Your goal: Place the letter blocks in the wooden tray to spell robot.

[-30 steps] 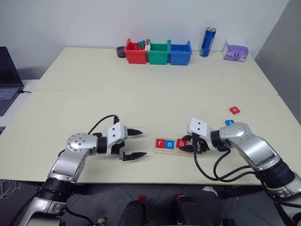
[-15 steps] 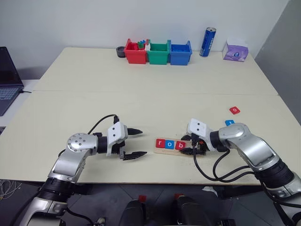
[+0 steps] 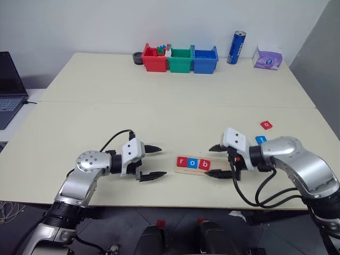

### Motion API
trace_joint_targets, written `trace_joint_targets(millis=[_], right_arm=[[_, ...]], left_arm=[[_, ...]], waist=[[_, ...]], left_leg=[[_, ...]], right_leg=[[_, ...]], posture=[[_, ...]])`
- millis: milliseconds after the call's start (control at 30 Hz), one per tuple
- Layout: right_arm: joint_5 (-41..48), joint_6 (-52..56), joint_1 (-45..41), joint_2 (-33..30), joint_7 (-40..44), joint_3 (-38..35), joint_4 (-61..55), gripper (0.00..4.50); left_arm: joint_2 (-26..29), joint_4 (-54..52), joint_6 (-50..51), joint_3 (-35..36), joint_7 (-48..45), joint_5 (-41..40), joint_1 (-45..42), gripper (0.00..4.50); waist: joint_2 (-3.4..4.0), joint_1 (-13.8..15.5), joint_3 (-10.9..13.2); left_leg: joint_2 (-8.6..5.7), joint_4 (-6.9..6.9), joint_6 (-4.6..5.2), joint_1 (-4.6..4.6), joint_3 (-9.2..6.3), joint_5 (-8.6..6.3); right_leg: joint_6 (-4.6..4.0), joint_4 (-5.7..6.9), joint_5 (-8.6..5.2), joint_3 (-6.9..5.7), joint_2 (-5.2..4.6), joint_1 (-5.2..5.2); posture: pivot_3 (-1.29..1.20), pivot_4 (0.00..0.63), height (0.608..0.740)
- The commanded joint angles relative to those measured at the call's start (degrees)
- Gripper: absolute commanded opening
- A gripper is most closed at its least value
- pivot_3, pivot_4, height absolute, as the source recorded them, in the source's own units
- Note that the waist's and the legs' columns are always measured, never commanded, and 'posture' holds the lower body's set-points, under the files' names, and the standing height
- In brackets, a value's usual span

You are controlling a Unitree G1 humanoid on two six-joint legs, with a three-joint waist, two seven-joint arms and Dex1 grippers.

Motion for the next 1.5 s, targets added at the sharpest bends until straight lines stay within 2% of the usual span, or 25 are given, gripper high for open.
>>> trace_joint_targets(millis=[33,133,467,500,1067,1500], right_arm=[[-0.46,-0.27,0.4,-0.75,-2.22,-0.83,-1.71,4.48],[-1.96,-1.34,0.2,-0.68,-3.43,0.66,-0.09,3.86],[-5.24,-4.79,-0.51,-1.4,-2.37,4.21,4.47,0.17],[-5.46,-5.0,-0.71,-1.41,-2.28,4.52,4.86,0.02],[-8.9,-7.95,-5.55,2.32,-1.84,8.85,11.46,0.02],[-8.78,-8.69,-6.26,4.1,-2.32,8.41,12.46,0.02]], left_arm=[[-0.32,-1.75,-0.54,0.14,0.3,0.03,-0.32,4.5],[-0.65,-1.41,-0.66,-0.12,0.15,0.21,-0.7,4.5],[-1.45,-2.68,0.26,-0.64,1.0,0.7,-0.78,4.5],[-1.45,-2.93,0.43,-0.63,1.1,0.68,-0.68,4.5],[-0.86,-4.63,1.83,0.09,1.62,0.41,-0.06,4.5],[-0.58,-4.22,0.73,0.41,1.58,0.59,0.89,4.5]], waist=[[0.0,-0.11,0.0],[0.0,-0.19,0.0],[0.0,-0.11,0.0],[0.0,-0.12,0.0],[0.0,-0.13,0.0],[0.0,-0.13,0.0]], left_leg=[[0.0,0.01,0.0,0.02,0.0,0.0],[0.0,0.01,0.0,0.04,0.01,0.0],[0.01,0.01,0.0,0.02,0.02,0.0],[0.01,0.01,0.0,0.02,0.02,0.0],[0.01,0.0,0.0,0.02,0.01,0.0],[0.01,0.0,0.0,0.02,0.0,0.0]], right_leg=[[0.02,0.01,-0.01,0.0,0.0,0.0],[0.05,0.02,-0.03,0.02,0.04,0.0],[0.03,0.0,-0.02,0.02,0.02,0.0],[0.03,0.0,-0.02,0.01,0.02,0.0],[0.0,0.0,0.0,0.01,0.03,0.0],[-0.05,0.01,0.03,0.01,0.02,0.0]], posture=[[0.0,0.15,0.74],[0.0,0.15,0.74],[0.0,0.15,0.74],[0.0,0.15,0.74],[0.0,0.15,0.74],[0.0,0.15,0.74]])
